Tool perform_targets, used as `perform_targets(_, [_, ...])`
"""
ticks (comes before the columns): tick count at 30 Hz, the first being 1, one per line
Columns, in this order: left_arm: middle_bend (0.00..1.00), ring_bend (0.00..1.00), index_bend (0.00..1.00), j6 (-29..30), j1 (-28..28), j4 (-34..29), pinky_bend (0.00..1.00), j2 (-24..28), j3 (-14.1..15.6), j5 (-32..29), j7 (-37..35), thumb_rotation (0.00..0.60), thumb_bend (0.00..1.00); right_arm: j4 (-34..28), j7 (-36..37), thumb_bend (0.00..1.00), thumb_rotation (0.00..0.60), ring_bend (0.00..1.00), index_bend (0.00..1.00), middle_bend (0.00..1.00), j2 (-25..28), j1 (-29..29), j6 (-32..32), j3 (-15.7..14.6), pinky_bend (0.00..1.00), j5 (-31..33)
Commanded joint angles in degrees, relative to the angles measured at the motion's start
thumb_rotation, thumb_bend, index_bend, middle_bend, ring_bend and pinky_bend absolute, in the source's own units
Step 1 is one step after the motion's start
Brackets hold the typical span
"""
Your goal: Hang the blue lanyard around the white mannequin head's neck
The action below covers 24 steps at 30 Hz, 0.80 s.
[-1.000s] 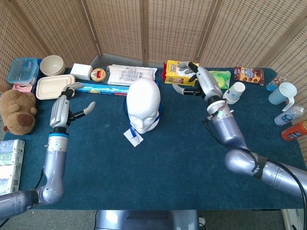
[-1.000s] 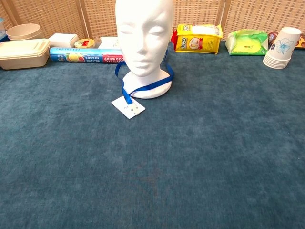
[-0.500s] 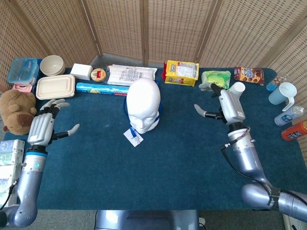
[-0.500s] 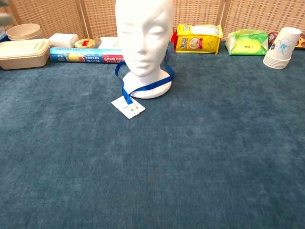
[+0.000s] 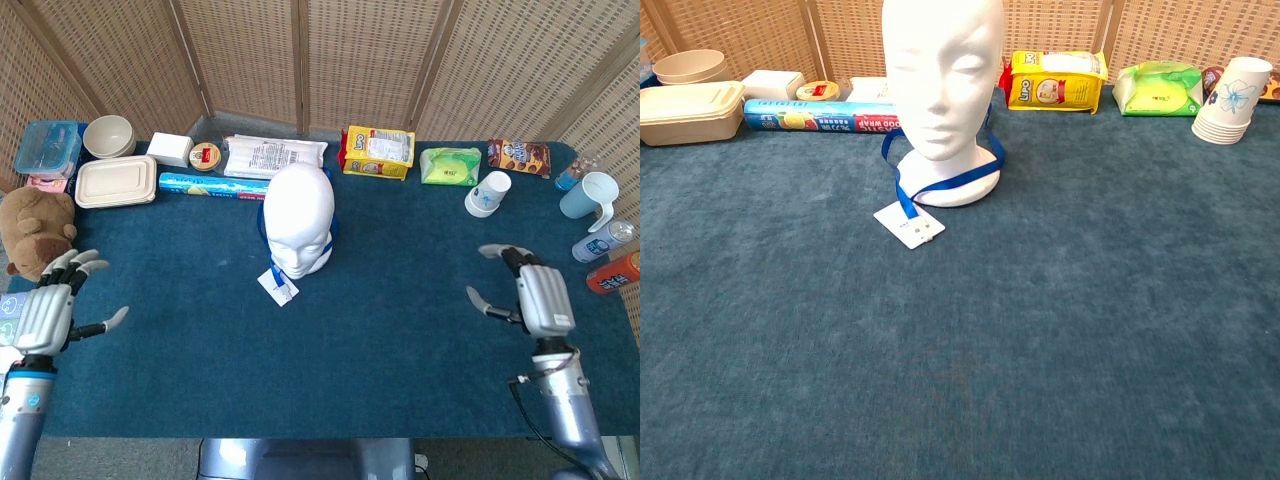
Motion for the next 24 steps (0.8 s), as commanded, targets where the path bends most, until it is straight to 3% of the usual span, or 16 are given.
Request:
perform_targets(1, [0.19,0.07,0.27,3.56,3.89,1.36,0.09,-0.43,2.86,3.87,-0.48,0.383,0.2,1.54,-3.47,0.32,0.417,0.31,0.31,0.36,-0.56,-5.68,5.13,-4.02,0.34,-4.61])
perform_targets(15, [0.25,0.14,0.33,11.04,12.26,0.25,0.09,0.8,6.79,10.38,-0.53,0.385,0.2,3.12,-7.86,0.32,0.418,0.32,0.33,0.37,-1.56,-15.87,14.41,-6.65,0.34,-10.66])
perform_targets(24, [0.25,0.14,0.34,12.39,16.0,-1.69,0.09,1.96,9.32,14.02,1.42,0.409,0.2,4.86,-7.5,0.32,0.418,0.31,0.33,0.38,-2.03,-19.68,16.09,-6.93,0.34,-13.95])
